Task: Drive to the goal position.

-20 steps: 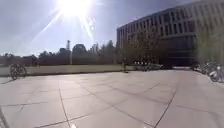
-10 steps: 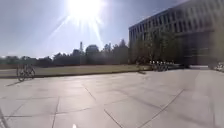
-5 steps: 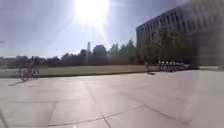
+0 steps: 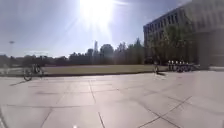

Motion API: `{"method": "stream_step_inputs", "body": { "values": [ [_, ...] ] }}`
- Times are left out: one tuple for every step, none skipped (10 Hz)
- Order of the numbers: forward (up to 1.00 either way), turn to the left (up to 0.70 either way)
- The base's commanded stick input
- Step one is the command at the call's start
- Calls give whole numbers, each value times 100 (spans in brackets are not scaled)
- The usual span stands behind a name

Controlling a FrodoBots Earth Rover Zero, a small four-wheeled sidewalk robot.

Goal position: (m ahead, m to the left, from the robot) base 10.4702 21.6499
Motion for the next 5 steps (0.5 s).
{"method": "stream_step_inputs", "body": {
  "values": [
    [70, 14],
    [70, 14],
    [70, 14],
    [70, 14],
    [70, 14]
  ]
}}
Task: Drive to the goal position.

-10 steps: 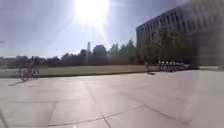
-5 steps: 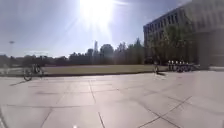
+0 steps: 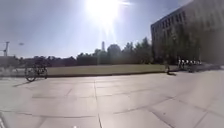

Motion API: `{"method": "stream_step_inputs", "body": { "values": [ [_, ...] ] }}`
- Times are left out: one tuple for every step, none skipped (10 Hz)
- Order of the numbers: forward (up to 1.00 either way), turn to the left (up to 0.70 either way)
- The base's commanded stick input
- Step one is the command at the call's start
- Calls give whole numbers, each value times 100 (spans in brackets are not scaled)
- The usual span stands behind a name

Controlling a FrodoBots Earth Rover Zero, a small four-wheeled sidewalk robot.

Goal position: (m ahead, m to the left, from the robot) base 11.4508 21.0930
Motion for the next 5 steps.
{"method": "stream_step_inputs", "body": {
  "values": [
    [70, 14],
    [70, 14],
    [70, 14],
    [70, 14],
    [70, 14]
  ]
}}
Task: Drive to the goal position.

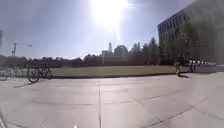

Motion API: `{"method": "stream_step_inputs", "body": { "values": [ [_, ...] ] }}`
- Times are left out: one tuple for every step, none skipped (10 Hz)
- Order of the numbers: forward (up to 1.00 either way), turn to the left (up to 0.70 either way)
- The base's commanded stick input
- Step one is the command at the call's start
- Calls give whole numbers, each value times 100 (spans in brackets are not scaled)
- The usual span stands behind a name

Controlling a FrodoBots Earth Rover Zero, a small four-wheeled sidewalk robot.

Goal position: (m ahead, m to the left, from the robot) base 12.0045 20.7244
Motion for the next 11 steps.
{"method": "stream_step_inputs", "body": {
  "values": [
    [70, 14],
    [70, 14],
    [70, 14],
    [70, 14],
    [70, 14],
    [70, 14],
    [70, 14],
    [70, 14],
    [70, 14],
    [70, 14],
    [70, 14]
  ]
}}
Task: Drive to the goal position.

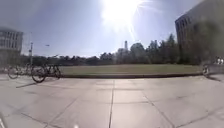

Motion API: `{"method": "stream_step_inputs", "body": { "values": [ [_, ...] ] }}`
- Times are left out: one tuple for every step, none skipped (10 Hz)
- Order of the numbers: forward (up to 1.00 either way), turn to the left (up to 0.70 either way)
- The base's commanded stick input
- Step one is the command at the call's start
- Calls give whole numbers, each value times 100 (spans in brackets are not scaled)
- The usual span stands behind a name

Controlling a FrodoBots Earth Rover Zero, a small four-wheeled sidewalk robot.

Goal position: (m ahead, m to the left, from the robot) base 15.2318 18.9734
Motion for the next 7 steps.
{"method": "stream_step_inputs", "body": {
  "values": [
    [70, 14],
    [70, 14],
    [70, 14],
    [70, 14],
    [70, 14],
    [70, 14],
    [70, 14]
  ]
}}
